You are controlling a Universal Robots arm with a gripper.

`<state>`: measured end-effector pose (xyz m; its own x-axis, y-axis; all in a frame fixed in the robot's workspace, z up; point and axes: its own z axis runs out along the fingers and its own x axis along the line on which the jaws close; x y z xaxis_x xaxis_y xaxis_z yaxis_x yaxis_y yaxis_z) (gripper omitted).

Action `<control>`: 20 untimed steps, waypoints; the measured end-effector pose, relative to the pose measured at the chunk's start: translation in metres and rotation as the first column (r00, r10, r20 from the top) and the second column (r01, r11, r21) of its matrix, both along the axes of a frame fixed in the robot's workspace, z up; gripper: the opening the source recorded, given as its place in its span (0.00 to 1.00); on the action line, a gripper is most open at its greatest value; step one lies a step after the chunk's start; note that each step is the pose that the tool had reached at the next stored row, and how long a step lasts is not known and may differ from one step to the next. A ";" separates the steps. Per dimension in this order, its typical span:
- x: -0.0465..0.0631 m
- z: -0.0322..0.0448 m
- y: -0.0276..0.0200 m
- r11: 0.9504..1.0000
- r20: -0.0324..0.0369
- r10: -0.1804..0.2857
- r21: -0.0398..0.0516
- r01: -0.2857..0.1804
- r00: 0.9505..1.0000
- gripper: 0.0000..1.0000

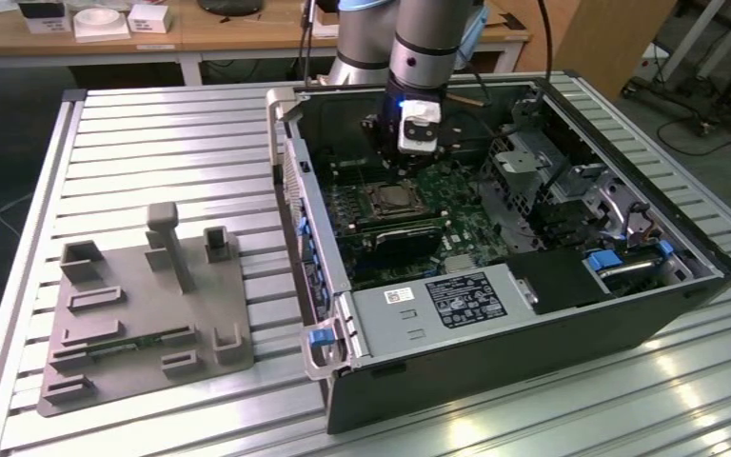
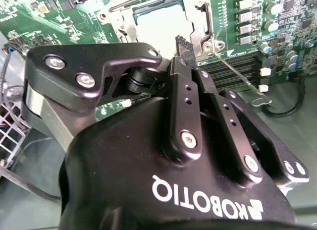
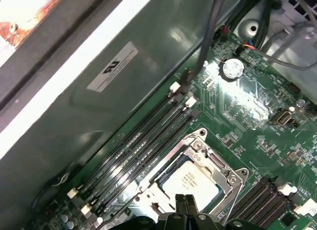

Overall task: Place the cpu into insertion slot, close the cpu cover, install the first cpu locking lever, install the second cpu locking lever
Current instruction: 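Install the first cpu locking lever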

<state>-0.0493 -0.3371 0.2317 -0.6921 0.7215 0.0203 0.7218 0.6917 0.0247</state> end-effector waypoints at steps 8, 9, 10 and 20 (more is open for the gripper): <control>-0.005 0.0001 0.0000 0.996 0.000 0.088 0.000 -0.088 0.996 0.10; -0.005 0.0001 0.0000 0.994 0.000 0.106 0.000 -0.106 0.994 0.10; -0.005 0.0002 0.0000 0.992 0.000 0.124 0.000 -0.124 0.992 0.10; -0.005 0.0046 0.0000 0.979 0.012 0.206 -0.004 -0.206 0.978 0.10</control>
